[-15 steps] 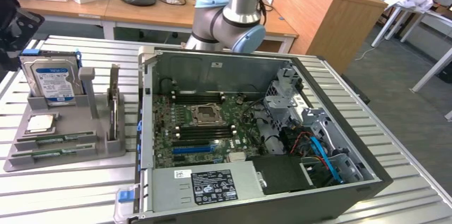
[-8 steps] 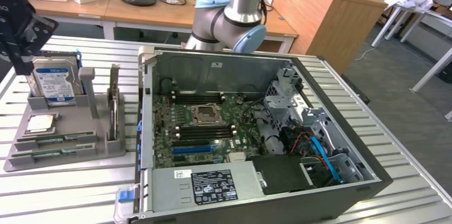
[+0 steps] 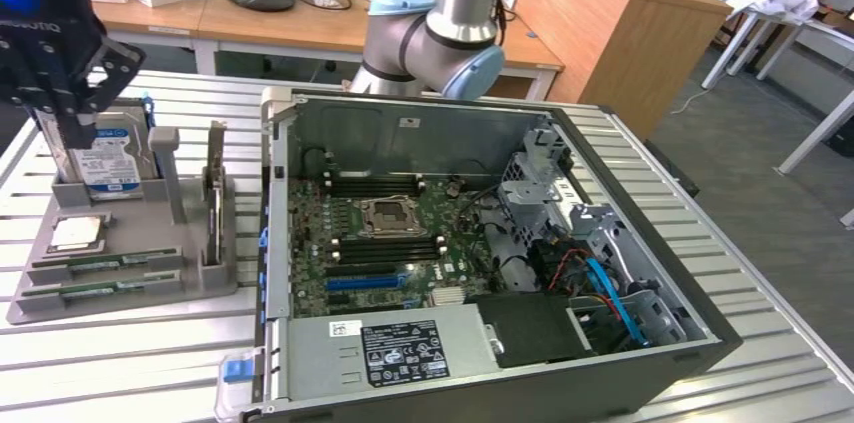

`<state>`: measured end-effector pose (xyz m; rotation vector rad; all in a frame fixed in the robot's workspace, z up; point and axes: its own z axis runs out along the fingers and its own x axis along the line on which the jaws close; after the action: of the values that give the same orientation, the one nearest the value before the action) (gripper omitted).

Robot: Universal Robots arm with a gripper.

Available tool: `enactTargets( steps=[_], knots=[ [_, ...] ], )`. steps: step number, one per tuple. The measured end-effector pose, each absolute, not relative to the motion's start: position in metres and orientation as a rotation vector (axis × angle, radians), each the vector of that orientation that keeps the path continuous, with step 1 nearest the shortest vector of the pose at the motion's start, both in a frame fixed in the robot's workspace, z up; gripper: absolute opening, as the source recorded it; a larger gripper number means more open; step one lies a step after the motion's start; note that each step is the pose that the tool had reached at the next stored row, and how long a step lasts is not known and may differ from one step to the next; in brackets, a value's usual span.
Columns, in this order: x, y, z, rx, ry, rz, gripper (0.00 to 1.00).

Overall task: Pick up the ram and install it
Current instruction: 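Reach for the ram, then pick up the ram and move it above insertion slot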

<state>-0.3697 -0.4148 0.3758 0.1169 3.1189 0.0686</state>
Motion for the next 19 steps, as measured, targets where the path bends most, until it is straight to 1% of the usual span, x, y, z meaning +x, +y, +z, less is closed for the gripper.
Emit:
enactTargets(
  steps=[19],
  knots=[
    [-0.3665, -0.4157, 0.3749, 0.112, 3.119, 0.069, 0.1]
  ],
)
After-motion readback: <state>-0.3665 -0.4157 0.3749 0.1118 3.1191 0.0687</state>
